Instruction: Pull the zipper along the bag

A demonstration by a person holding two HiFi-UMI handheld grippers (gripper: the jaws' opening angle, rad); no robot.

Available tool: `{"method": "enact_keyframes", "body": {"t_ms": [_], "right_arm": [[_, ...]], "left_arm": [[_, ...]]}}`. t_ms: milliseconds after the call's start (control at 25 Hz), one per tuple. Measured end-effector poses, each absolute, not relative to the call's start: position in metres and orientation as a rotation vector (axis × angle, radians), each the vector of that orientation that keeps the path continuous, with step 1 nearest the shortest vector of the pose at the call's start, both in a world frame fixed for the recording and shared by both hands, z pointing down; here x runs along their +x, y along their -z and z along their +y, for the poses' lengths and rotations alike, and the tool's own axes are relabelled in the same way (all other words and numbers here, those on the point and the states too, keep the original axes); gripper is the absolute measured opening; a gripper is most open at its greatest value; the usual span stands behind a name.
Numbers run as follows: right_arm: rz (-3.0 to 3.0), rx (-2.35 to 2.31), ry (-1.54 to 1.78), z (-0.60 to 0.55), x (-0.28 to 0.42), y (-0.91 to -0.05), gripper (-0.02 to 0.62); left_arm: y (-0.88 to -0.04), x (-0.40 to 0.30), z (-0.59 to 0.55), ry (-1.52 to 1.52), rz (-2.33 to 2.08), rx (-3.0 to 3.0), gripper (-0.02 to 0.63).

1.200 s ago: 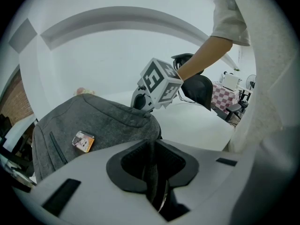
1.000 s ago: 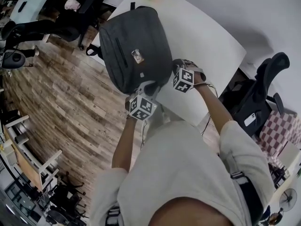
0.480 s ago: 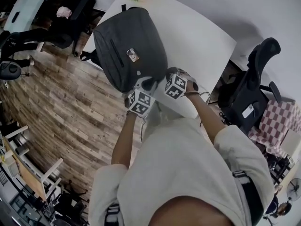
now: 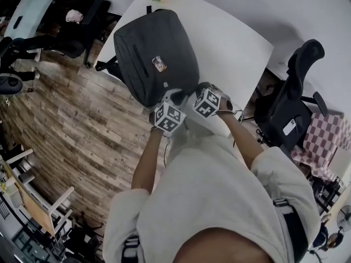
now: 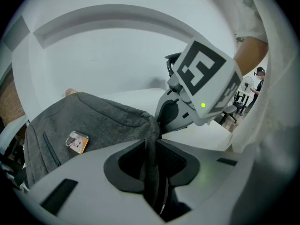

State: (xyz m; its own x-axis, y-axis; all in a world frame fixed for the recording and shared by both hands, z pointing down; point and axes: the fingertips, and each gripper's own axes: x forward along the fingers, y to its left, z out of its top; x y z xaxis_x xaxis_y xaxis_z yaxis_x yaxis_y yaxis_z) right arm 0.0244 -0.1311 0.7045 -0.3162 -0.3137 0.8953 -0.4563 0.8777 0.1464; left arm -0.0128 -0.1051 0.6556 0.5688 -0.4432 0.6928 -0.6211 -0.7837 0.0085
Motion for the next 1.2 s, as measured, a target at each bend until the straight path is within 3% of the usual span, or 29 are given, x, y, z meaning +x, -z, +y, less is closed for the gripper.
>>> {"method": "enact_keyframes", "body": {"t_ms": [80, 280, 720, 1200], "right_arm": [[-1.928, 0.532, -0.132, -0.137, 0.027, -0.705, 0.02], [-1.934, 0.504, -0.118, -0.144, 0.029, -0.709, 0.02], [-1.938, 0.505, -0.098, -0.155, 0.031, -0.71, 0.02], [-1.938, 0.487, -0.101, -0.152, 0.03, -0.713, 0.019]], "left_arm": [[-0.654, -0.014, -0.106, -1.02, -0.887, 2.561, 0.16], [-0.647, -0.025, -0.102, -1.087, -0.886, 2.608, 0.222], [-0.654, -0.088, -0.059, -1.279, -0.909, 2.592, 0.247], [-0.692, -0.133, -0.039, -1.733, -0.821, 2.615, 0.23]]}}
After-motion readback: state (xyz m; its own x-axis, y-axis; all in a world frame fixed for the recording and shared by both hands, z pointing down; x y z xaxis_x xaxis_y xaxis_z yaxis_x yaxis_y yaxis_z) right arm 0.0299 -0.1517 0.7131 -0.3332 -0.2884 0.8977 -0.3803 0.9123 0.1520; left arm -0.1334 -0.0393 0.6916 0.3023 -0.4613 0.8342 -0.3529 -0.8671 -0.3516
